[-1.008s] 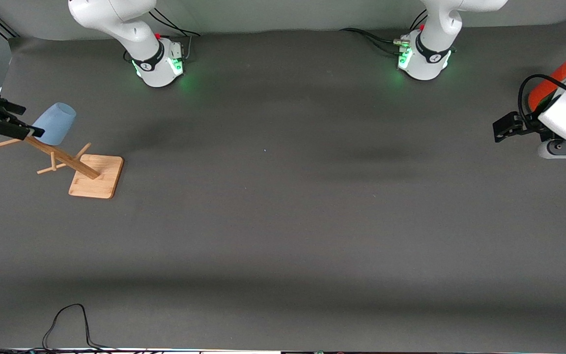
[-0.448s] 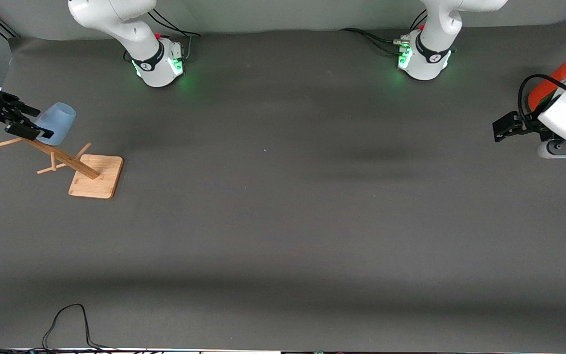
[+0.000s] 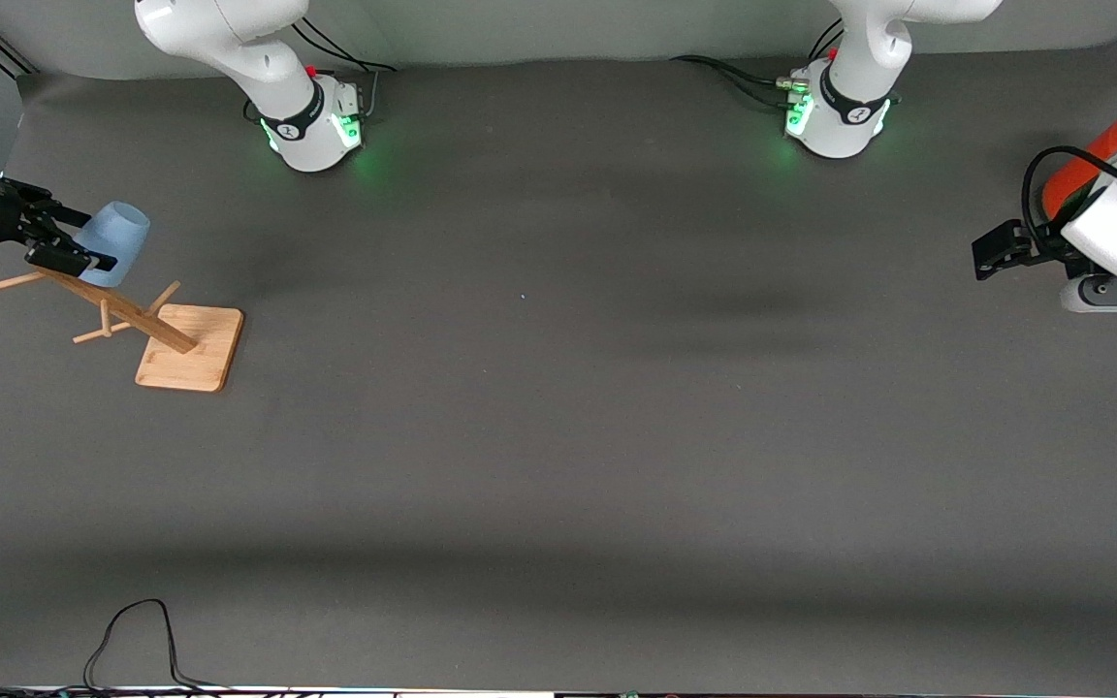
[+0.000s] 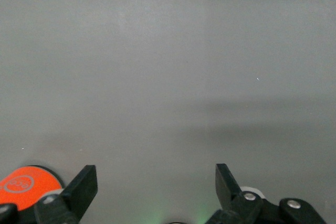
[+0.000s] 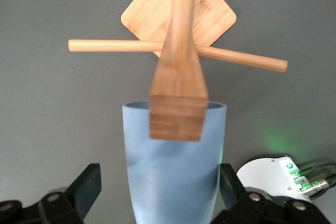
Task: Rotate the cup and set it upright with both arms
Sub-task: 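Close the right gripper around the blue cup, then lift the cup off the branch and carry it to the table middle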
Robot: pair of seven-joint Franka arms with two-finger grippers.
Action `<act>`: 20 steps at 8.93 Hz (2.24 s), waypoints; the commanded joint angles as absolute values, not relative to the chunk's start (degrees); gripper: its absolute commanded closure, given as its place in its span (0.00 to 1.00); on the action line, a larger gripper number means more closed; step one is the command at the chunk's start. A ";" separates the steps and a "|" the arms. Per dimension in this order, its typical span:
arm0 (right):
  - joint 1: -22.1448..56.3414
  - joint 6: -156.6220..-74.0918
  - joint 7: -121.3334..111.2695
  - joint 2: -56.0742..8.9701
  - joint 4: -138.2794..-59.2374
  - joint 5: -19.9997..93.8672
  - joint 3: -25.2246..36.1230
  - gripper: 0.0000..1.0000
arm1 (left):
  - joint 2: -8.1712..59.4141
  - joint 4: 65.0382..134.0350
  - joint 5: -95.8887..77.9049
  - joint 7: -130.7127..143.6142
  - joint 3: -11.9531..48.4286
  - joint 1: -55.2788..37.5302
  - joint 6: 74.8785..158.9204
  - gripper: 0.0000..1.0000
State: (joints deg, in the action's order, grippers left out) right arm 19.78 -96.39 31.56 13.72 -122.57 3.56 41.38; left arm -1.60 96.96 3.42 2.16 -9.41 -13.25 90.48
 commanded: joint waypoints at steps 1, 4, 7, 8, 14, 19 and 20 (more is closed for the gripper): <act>20.39 -97.12 29.28 14.77 -123.66 2.29 43.41 0.00 | -2.72 97.38 4.04 2.20 -9.58 -13.89 89.56 0.00; 20.39 -97.12 29.00 14.77 -123.84 2.29 43.86 0.25 | -2.72 97.29 4.04 2.20 -9.58 -13.89 89.47 0.00; 20.48 -96.33 29.61 14.94 -123.40 2.81 43.86 0.55 | -2.72 97.29 4.04 2.11 -9.58 -13.80 89.47 0.00; 20.48 -94.76 30.14 15.12 -122.62 2.81 43.77 0.55 | -2.72 97.29 4.04 2.11 -9.58 -13.89 89.47 0.00; 20.57 -85.17 45.58 15.91 -115.24 7.89 33.87 0.55 | -2.64 97.21 4.04 2.29 -9.49 -13.97 89.30 0.00; 20.65 -97.16 67.10 7.93 -109.96 17.23 12.44 0.55 | 0.61 95.10 3.78 1.67 -9.49 -14.24 90.61 0.00; 20.65 -101.04 72.72 4.86 -108.04 17.14 7.61 0.55 | 0.88 95.10 3.61 1.93 -9.41 -14.33 90.70 0.00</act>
